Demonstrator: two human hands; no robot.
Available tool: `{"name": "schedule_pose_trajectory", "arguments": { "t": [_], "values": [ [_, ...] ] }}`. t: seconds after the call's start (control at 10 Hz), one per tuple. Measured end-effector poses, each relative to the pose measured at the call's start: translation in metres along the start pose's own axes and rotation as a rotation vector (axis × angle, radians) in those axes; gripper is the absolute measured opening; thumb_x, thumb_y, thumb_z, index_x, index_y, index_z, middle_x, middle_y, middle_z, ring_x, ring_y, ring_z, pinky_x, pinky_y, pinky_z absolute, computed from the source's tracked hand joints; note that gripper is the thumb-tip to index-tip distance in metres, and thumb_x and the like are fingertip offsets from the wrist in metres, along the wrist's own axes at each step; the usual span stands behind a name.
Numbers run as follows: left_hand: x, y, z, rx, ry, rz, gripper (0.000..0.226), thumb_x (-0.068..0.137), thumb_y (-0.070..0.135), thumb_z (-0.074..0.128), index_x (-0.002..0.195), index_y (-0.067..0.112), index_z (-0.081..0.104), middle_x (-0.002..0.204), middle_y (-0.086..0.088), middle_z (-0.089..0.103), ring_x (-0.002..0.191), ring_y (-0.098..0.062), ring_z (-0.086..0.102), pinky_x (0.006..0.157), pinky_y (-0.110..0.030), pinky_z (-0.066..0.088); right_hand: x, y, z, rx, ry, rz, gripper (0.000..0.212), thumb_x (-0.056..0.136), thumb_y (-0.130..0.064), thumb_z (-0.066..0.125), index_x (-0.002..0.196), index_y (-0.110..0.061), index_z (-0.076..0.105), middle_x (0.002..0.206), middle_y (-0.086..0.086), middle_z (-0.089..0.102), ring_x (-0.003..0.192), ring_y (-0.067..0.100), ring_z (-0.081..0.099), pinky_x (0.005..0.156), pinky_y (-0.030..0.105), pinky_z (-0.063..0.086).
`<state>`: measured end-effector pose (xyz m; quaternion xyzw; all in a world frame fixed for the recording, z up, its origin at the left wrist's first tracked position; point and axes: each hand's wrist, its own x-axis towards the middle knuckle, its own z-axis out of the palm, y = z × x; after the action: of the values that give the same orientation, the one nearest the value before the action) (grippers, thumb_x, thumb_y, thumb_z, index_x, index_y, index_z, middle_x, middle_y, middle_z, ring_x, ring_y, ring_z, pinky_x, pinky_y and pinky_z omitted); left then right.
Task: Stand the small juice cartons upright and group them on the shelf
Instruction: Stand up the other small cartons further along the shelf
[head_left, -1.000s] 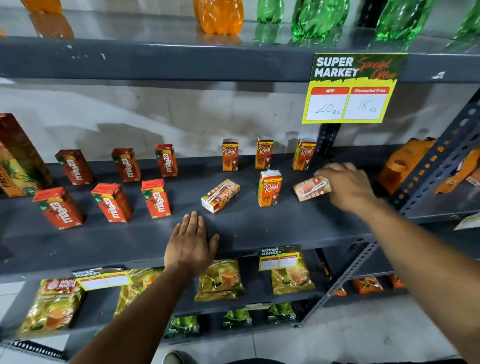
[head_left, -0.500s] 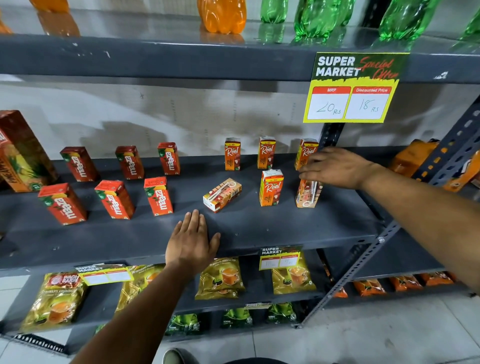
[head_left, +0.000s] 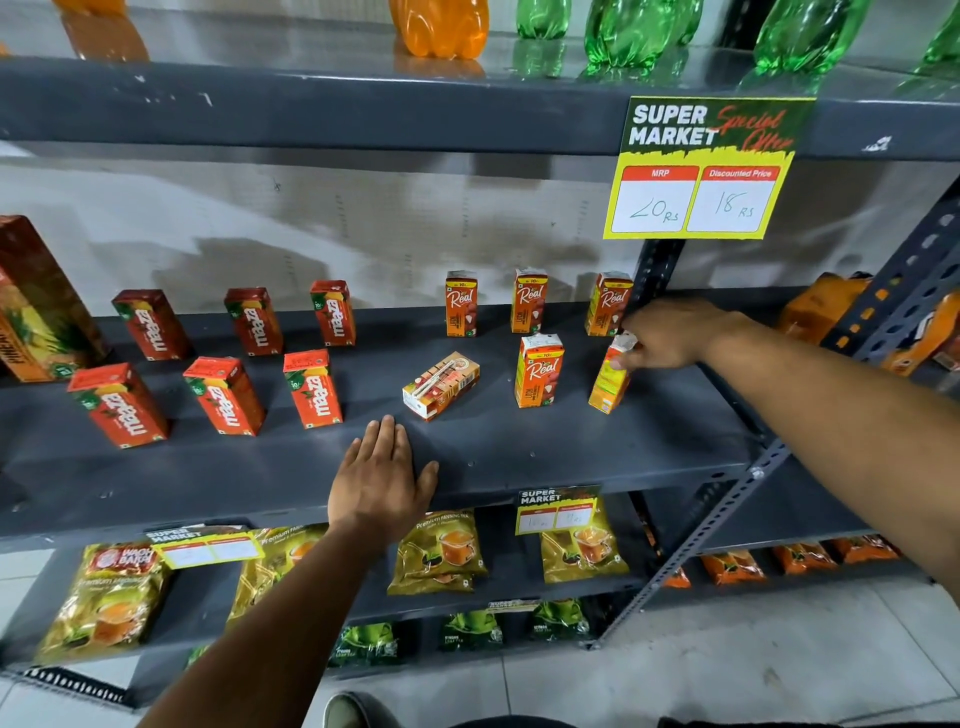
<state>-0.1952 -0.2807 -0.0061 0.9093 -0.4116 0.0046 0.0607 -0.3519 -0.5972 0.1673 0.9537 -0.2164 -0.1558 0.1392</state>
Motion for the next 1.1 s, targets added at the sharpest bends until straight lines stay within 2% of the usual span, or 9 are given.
{"name": "schedule_pose_trajectory", "arguments": {
  "t": [0.1,0.3,0.4,0.5,0.6,0.8,0.9,1.0,1.1],
  "values": [
    [0.0,0.0,0.0,0.001,-0.004,0.002,0.077,0.094,0.059,0.014,0.15,0.006,0.014,0.161,-0.011,0.009,0.148,-0.024,0.005,0.119,-0.038,0.007,0.002,-0.006,0.004,0.075,-0.002,0.073,0.058,0.085,-0.067,0.048,0.11,-0.016,0.061,0.119,0.01,0.065,0.107,0.03,0.06,0.084,0.038,0.05],
    [-0.001,0.0,-0.001,0.004,-0.012,0.001,0.077,0.094,0.059,0.014,0.15,0.006,0.013,0.161,-0.01,0.008,0.148,-0.024,0.003,0.119,-0.037,0.006,-0.001,-0.014,0.005,0.224,-0.008,0.222,0.08,0.079,-0.077,0.044,0.138,-0.023,0.043,0.14,0.008,0.054,0.124,0.032,0.052,0.095,0.042,0.046],
    [-0.001,0.001,-0.003,-0.006,-0.03,0.001,0.077,0.094,0.059,0.014,0.15,0.006,0.011,0.161,-0.011,0.006,0.148,-0.024,0.002,0.12,-0.037,0.004,-0.012,-0.019,-0.007,0.377,0.293,0.269,0.065,0.08,-0.06,0.056,0.132,-0.024,0.043,0.129,0.009,0.06,0.116,0.034,0.056,0.09,0.045,0.05],
    [0.0,0.001,-0.004,-0.007,-0.047,0.005,0.076,0.095,0.059,0.014,0.15,0.006,0.01,0.161,-0.011,0.004,0.148,-0.023,0.0,0.12,-0.038,0.004,-0.018,-0.04,-0.021,0.423,0.501,0.149,0.05,0.084,-0.041,0.06,0.13,-0.025,0.046,0.124,0.007,0.061,0.113,0.033,0.057,0.089,0.043,0.05],
    [0.003,-0.004,-0.009,-0.024,-0.078,0.042,0.077,0.095,0.059,0.019,0.15,0.006,0.011,0.161,-0.011,0.005,0.148,-0.024,0.001,0.12,-0.037,0.005,-0.012,-0.089,-0.039,0.322,0.453,-0.132,0.049,0.086,-0.032,0.063,0.133,-0.025,0.049,0.132,0.004,0.056,0.121,0.028,0.052,0.095,0.04,0.046],
    [-0.005,-0.026,-0.011,-0.003,-0.076,0.055,0.088,0.089,0.069,0.012,0.15,0.005,0.01,0.161,-0.011,0.006,0.148,-0.023,0.001,0.119,-0.036,0.004,0.045,-0.152,-0.041,0.113,0.364,-0.405,0.048,0.086,-0.022,0.066,0.132,-0.021,0.053,0.13,0.003,0.059,0.118,0.025,0.053,0.091,0.04,0.049],
    [-0.01,-0.026,-0.008,0.018,-0.058,0.035,0.095,0.082,0.07,-0.001,0.15,0.005,0.01,0.161,-0.012,0.006,0.148,-0.024,0.001,0.119,-0.036,0.003,0.064,-0.176,-0.035,0.009,0.321,-0.474,0.046,0.087,-0.016,0.063,0.131,-0.018,0.053,0.13,0.006,0.06,0.119,0.027,0.054,0.091,0.044,0.05],
    [-0.008,-0.025,-0.006,0.019,-0.042,0.033,0.096,0.081,0.069,-0.002,0.15,0.004,0.011,0.161,-0.013,0.007,0.148,-0.025,0.002,0.119,-0.037,0.003,0.087,-0.199,-0.017,-0.08,0.244,-0.478,0.051,0.09,-0.021,0.059,0.139,-0.019,0.046,0.14,0.007,0.054,0.129,0.028,0.047,0.101,0.045,0.044],
    [-0.007,-0.026,-0.005,0.023,-0.049,0.041,0.093,0.083,0.069,0.001,0.15,0.004,0.01,0.161,-0.013,0.005,0.148,-0.025,0.001,0.12,-0.038,0.004,0.093,-0.202,-0.01,-0.03,0.225,-0.46,0.048,0.088,-0.022,0.061,0.135,-0.019,0.051,0.135,0.008,0.057,0.124,0.029,0.051,0.099,0.043,0.043]
  ]
}}
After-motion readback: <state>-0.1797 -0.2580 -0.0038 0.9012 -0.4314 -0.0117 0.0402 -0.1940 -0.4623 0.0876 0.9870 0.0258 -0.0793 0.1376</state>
